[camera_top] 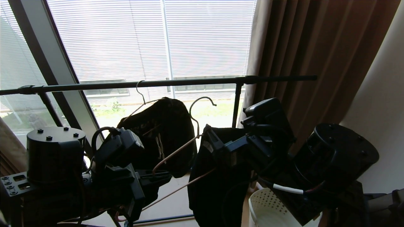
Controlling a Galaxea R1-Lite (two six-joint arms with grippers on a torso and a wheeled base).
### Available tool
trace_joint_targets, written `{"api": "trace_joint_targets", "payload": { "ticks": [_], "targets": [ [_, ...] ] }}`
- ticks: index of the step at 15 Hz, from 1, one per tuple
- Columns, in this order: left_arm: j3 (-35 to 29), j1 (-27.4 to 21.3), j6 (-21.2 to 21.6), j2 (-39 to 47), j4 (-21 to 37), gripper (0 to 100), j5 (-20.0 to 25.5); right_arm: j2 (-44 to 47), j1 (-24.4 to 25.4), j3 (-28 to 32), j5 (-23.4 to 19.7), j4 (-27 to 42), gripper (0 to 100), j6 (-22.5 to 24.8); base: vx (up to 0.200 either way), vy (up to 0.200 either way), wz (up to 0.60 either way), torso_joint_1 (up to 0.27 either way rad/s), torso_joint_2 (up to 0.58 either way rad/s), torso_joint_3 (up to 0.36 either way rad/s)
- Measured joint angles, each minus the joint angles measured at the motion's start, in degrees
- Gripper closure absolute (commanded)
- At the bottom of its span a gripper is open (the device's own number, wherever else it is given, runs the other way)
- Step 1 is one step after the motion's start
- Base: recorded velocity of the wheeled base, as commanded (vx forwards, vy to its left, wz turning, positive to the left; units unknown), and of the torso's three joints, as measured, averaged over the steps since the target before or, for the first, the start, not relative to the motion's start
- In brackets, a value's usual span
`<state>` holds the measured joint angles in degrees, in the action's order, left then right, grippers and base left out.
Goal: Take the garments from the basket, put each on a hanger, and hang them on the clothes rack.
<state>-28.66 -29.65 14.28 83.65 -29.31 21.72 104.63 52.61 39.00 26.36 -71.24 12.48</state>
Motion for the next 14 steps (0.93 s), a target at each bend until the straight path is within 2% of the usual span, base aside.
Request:
{"api": "trace_joint_targets", "payload": {
  "ticks": [4, 10, 12, 13, 14],
  "targets": [
    [-0.7, 2.9, -0.2, 0.0, -0.2, 100, 0.0, -1.0, 0.1, -0.8, -0.1, 1.0, 0, 0.2, 0.000, 0.000, 0.00, 0.000, 0.00, 0.000],
    [-0.7, 4.2, 0.1, -0.2, -0.2, 100, 0.4, -2.7, -0.3, -2.4, -1.2, 1.5, 0, 1.6, 0.000, 0.000, 0.00, 0.000, 0.00, 0.000],
    [1.2, 5.8, 0.5, -1.6, -0.3, 100, 4.0, -5.2, -2.6, -3.8, -4.4, 4.8, 0, 3.0, 0.000, 0.000, 0.00, 0.000, 0.00, 0.000],
    [2.5, 7.5, 0.8, -2.5, -0.6, 100, 7.4, -7.7, -4.3, -4.4, -6.9, 8.6, 0, 3.4, 0.000, 0.000, 0.00, 0.000, 0.00, 0.000],
    [3.5, 9.5, 1.4, -3.0, -1.7, 100, 10.5, -10.4, -6.0, -4.4, -9.6, 15.5, 0, 3.8, 0.000, 0.000, 0.00, 0.000, 0.00, 0.000]
  ]
}}
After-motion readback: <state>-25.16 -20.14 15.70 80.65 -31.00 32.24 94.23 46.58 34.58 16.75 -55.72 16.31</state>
